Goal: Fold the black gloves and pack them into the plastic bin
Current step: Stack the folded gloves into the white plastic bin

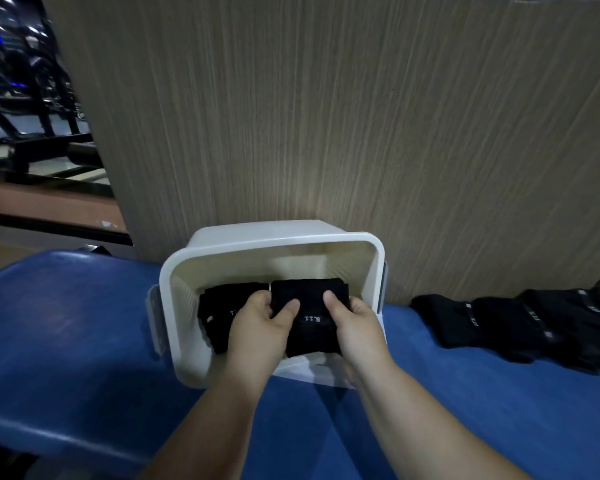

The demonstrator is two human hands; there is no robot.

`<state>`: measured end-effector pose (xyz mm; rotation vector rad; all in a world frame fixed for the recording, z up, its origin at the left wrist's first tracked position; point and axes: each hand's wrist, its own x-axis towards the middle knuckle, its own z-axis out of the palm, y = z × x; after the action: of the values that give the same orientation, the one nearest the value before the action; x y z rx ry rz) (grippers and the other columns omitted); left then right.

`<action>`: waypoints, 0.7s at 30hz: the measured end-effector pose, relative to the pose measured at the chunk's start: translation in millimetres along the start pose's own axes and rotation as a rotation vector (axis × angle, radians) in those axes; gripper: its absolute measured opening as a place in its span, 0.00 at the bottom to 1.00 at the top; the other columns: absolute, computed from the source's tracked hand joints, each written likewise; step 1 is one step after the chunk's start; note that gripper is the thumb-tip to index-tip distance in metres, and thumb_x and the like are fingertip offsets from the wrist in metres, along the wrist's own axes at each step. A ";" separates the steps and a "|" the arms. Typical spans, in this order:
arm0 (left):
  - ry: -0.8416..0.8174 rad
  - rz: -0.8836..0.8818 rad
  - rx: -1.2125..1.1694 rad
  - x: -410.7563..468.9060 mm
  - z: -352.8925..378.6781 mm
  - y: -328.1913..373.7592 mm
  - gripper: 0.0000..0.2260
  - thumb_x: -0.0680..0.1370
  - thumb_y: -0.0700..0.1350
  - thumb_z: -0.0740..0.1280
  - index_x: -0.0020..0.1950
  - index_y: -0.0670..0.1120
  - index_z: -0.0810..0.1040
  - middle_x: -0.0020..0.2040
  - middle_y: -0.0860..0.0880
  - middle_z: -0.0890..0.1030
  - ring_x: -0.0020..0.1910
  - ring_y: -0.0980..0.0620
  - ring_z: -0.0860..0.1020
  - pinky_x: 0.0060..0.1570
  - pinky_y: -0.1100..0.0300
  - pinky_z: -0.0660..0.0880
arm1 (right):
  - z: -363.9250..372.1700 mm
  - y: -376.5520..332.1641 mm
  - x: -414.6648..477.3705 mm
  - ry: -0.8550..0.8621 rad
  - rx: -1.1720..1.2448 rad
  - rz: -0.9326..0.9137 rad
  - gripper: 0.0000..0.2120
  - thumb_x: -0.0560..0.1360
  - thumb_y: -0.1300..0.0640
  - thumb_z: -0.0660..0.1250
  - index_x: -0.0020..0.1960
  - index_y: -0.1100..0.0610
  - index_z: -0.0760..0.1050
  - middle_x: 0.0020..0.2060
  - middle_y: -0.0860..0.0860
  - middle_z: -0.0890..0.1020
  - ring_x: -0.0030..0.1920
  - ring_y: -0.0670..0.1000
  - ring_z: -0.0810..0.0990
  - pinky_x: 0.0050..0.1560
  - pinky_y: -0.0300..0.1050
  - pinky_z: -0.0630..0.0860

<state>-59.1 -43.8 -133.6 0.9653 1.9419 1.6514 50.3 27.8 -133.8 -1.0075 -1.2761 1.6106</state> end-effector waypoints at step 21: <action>0.114 0.158 0.678 36.1 1.7 -18.3 0.23 0.79 0.56 0.59 0.72 0.51 0.63 0.63 0.49 0.77 0.63 0.45 0.72 0.65 0.50 0.67 | 25.1 -9.8 43.2 0.144 -0.609 -0.214 0.13 0.78 0.58 0.60 0.62 0.53 0.66 0.38 0.44 0.74 0.37 0.43 0.73 0.33 0.38 0.69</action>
<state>-86.6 -17.3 -147.3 1.3078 2.6359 1.1358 13.5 61.6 -124.2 -1.2662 -1.7529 0.9786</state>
